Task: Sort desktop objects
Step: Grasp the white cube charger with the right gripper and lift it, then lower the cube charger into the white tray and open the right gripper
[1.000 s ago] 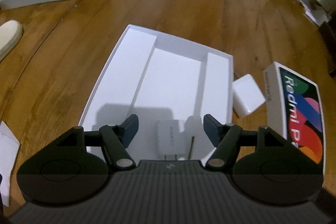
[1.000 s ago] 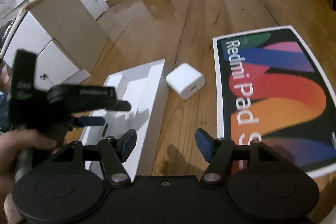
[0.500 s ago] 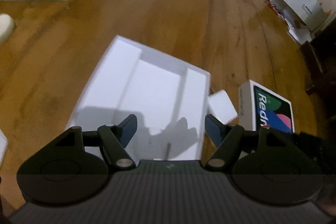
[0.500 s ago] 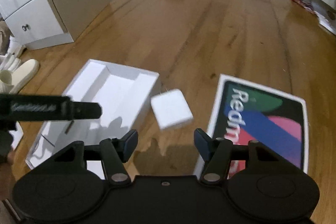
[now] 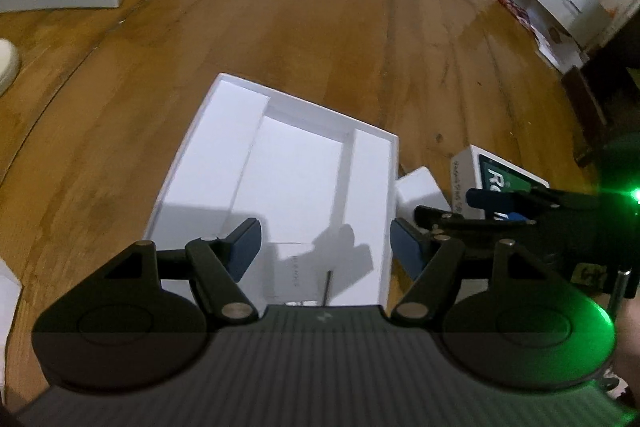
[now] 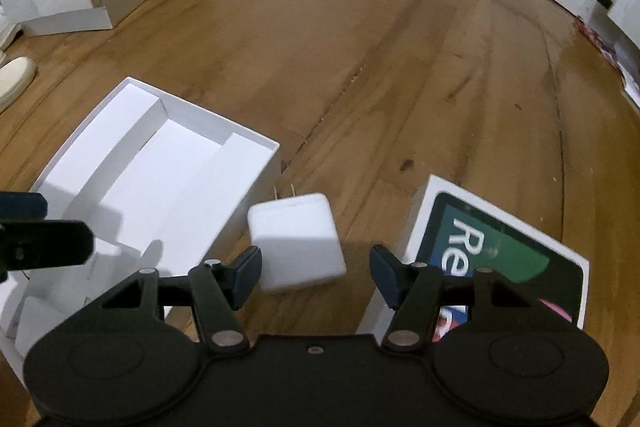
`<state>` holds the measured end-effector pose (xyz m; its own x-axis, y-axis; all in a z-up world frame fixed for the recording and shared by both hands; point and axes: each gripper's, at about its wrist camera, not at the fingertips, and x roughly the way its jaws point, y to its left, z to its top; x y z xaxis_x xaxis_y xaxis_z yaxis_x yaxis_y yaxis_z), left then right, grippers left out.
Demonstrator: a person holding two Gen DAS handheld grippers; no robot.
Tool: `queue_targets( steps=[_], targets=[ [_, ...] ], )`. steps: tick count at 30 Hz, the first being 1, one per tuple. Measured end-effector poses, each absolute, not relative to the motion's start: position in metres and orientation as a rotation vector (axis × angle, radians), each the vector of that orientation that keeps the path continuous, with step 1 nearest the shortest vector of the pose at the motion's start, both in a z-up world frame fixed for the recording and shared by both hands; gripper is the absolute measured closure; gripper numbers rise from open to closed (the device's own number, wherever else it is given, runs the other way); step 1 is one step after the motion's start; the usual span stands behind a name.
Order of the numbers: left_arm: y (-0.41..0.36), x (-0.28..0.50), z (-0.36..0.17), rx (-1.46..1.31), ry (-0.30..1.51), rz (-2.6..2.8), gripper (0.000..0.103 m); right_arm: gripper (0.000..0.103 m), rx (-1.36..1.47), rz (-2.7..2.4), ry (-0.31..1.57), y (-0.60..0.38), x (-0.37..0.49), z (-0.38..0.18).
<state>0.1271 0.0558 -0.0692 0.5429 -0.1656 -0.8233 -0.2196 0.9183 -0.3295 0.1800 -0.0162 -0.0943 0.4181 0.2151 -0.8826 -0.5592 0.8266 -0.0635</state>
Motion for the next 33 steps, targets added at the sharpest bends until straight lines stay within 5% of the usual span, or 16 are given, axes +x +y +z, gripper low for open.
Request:
queue_targets(
  steps=[33],
  targets=[
    [0.048,0.130,-0.070,-0.382,1.003,0.037,0.029,0.041,-0.239,0.461,1.100,-0.025,0.176,-0.108]
  ],
)
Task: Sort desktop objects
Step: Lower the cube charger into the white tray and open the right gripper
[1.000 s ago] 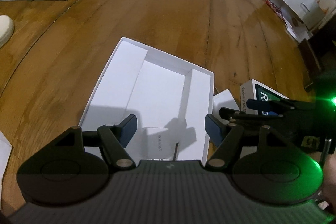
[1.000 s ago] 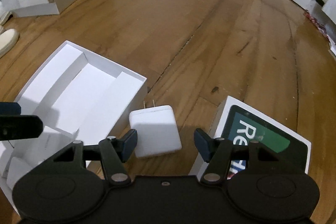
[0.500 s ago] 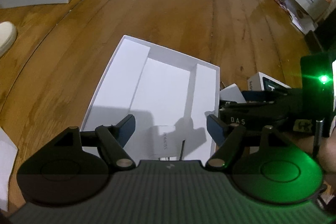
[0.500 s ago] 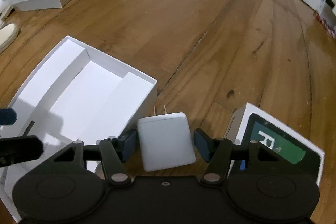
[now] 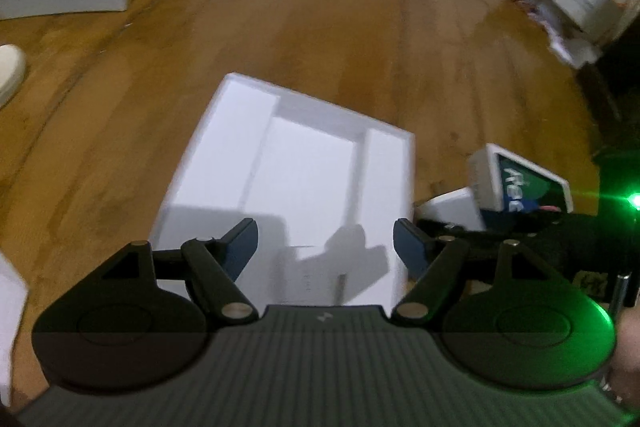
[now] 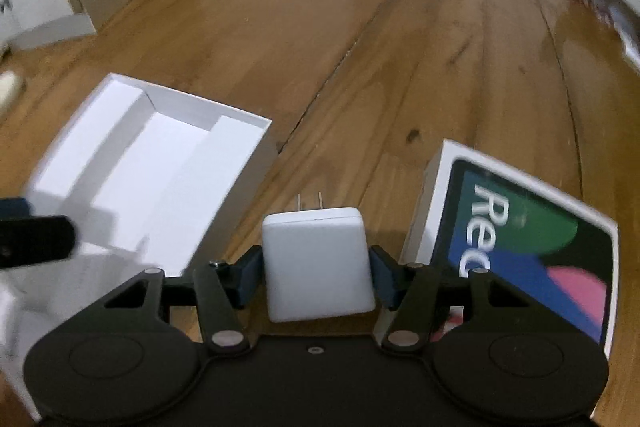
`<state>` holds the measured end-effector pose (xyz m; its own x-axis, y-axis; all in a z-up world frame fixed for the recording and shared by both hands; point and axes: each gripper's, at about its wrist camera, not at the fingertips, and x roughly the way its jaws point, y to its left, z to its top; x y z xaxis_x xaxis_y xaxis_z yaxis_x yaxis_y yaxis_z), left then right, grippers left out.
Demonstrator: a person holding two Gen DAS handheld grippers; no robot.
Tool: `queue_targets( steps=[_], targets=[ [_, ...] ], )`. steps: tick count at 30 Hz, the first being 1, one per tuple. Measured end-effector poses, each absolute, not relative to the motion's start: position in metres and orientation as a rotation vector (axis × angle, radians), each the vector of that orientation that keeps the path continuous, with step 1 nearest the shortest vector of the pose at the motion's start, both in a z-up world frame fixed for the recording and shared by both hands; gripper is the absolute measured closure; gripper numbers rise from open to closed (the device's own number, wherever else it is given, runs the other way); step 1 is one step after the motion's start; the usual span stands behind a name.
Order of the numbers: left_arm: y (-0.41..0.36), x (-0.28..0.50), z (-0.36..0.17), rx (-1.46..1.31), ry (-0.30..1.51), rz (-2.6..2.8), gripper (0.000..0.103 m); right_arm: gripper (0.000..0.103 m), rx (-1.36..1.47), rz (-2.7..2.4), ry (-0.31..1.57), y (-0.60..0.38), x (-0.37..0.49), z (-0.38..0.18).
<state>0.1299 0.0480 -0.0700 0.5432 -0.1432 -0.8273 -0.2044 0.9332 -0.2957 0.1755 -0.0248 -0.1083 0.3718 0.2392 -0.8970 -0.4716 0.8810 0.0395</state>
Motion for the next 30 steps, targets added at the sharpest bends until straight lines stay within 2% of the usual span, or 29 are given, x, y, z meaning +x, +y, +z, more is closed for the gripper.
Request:
queue_targets(
  steps=[7,14,30],
  targets=[
    [0.061,0.125,-0.061,-0.395,0.976,0.086,0.029,0.041,-0.174,0.476,1.051,-0.035,0.163,-0.077],
    [0.077,0.123,-0.052,-0.397,0.938,0.136,0.029,0.041,-0.150,0.633,0.999,0.000,0.143,-0.051],
    [0.099,0.130,-0.067,-0.421,0.905,0.252,0.029,0.041,-0.226,0.754,0.991,0.059,0.143,-0.070]
  ],
)
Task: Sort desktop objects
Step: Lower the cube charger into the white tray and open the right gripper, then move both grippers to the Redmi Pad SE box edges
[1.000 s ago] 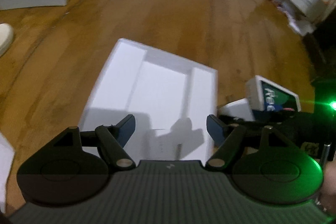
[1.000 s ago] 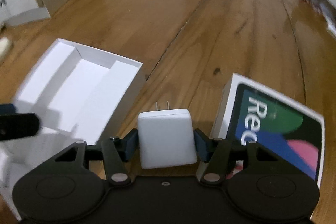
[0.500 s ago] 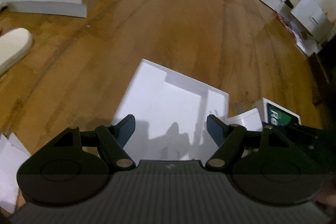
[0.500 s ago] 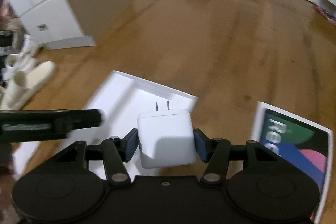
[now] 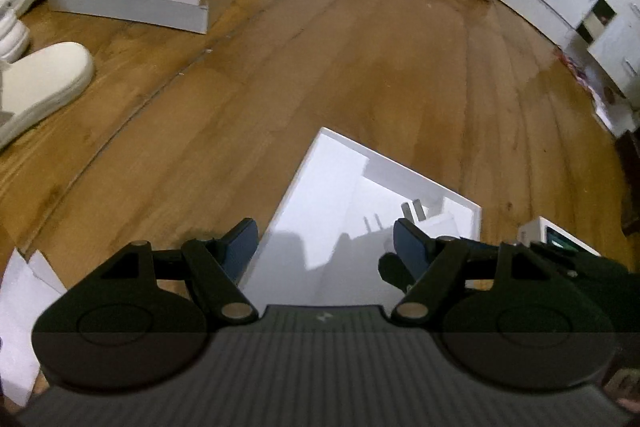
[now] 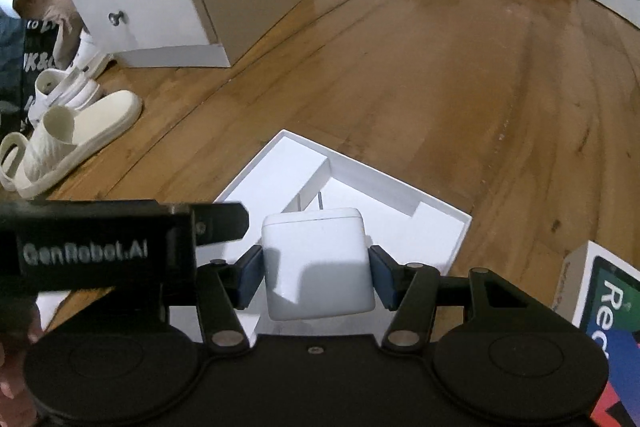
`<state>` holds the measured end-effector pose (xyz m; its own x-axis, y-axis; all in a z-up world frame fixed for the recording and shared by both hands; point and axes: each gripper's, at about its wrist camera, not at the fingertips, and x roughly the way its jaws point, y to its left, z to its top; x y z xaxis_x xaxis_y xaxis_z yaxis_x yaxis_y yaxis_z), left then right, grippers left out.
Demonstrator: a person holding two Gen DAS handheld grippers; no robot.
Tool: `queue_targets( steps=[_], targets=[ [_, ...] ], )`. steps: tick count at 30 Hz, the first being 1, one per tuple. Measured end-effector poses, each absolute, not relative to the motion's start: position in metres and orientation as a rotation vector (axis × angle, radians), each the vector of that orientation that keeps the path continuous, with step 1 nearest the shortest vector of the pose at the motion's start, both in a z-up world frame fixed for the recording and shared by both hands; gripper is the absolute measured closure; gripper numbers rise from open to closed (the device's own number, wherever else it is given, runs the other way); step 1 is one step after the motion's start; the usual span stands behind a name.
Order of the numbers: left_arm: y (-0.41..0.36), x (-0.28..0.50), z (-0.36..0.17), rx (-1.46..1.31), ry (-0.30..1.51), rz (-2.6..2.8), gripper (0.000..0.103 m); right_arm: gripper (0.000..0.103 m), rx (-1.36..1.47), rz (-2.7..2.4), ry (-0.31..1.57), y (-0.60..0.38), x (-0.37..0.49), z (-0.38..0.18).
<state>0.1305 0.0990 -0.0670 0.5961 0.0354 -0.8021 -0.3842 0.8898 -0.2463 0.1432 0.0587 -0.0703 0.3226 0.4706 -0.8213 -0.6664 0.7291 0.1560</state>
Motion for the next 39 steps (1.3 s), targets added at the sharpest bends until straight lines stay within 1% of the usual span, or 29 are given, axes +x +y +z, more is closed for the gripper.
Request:
queue_targets(
  steps=[6,11,17,20,24,29,31,34,36,39],
  targets=[
    [0.104,0.134,-0.075,-0.488,0.913,0.227,0.029,0.041,-0.214,0.766,1.021,0.062,0.148,-0.086],
    [0.102,0.135,-0.080,-0.469,0.923,0.228,0.029,0.041,-0.266,0.765,1.018,0.075,0.148,-0.095],
    [0.103,0.136,-0.086,-0.489,0.944,0.218,0.029,0.041,-0.228,0.750,1.064,0.074,0.149,-0.104],
    [0.102,0.134,-0.085,-0.488,0.945,0.219,0.029,0.041,-0.223,0.739,1.011,0.071,0.143,-0.097],
    [0.101,0.131,-0.078,-0.514,0.926,0.204,0.029,0.036,-0.207,0.688,0.969,0.056,0.132,-0.076],
    [0.078,0.127,-0.065,-0.488,0.879,0.117,0.029,0.033,-0.110,0.600,0.987,0.000,0.120,-0.046],
    [0.065,0.125,-0.063,-0.484,0.898,0.065,0.029,0.029,-0.044,0.504,1.043,-0.035,0.113,-0.035],
    [0.041,0.120,-0.057,-0.529,0.906,-0.041,0.029,0.029,0.104,0.392,1.125,-0.092,0.102,-0.025],
    [0.019,0.120,-0.055,-0.529,0.919,-0.084,0.029,0.029,0.212,0.368,1.116,-0.131,0.094,-0.022],
    [-0.016,0.121,-0.051,-0.516,0.933,-0.182,0.029,0.029,0.275,0.295,1.100,-0.182,0.094,-0.025]
  ],
)
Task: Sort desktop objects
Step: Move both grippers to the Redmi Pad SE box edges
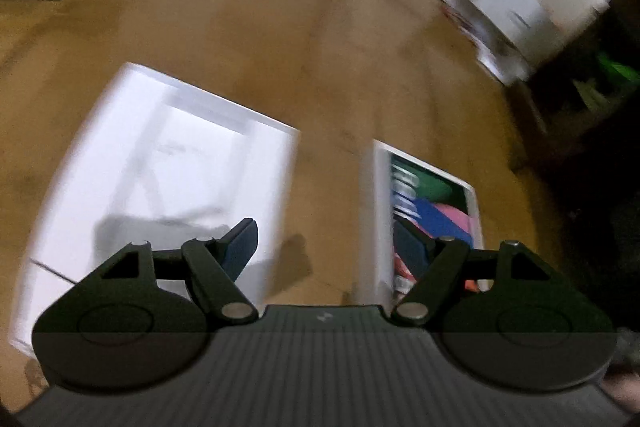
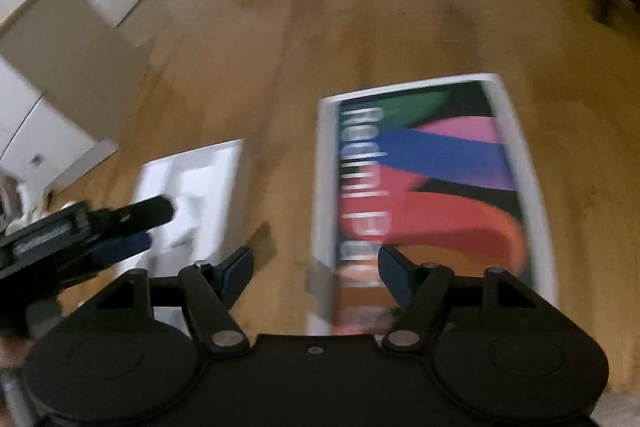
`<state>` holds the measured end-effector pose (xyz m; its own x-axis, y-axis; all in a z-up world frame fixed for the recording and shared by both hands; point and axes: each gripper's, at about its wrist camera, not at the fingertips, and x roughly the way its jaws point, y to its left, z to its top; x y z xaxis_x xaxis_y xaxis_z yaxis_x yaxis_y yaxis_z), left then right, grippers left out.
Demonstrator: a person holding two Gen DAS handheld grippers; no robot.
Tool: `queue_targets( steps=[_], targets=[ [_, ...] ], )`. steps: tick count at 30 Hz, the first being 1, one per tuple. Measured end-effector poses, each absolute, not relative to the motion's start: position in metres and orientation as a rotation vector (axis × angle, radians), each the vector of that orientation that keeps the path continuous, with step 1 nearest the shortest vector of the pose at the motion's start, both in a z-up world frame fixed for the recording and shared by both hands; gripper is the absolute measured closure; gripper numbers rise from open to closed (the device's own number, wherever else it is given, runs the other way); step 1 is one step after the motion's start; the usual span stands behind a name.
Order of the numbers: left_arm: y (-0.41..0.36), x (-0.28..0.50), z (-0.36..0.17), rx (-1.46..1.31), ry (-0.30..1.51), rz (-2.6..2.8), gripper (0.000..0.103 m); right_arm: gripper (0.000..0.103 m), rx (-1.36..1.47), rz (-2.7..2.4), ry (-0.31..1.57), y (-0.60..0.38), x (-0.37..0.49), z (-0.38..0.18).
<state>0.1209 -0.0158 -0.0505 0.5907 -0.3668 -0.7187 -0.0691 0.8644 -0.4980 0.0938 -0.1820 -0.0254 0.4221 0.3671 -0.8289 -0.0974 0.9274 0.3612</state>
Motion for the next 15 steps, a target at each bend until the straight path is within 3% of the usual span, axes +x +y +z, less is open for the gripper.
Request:
queue_targets(
  steps=[6,15],
  targets=[
    [-0.058,0.132,-0.053,-0.499,0.974,-0.260,0.029,0.029,0.424,0.125,1.204,-0.266,0.126,-0.043],
    [-0.093,0.146,-0.082,-0.462,1.088,-0.274,0.028,0.029,0.401,0.047,1.184,-0.260,0.130,-0.074]
  ],
)
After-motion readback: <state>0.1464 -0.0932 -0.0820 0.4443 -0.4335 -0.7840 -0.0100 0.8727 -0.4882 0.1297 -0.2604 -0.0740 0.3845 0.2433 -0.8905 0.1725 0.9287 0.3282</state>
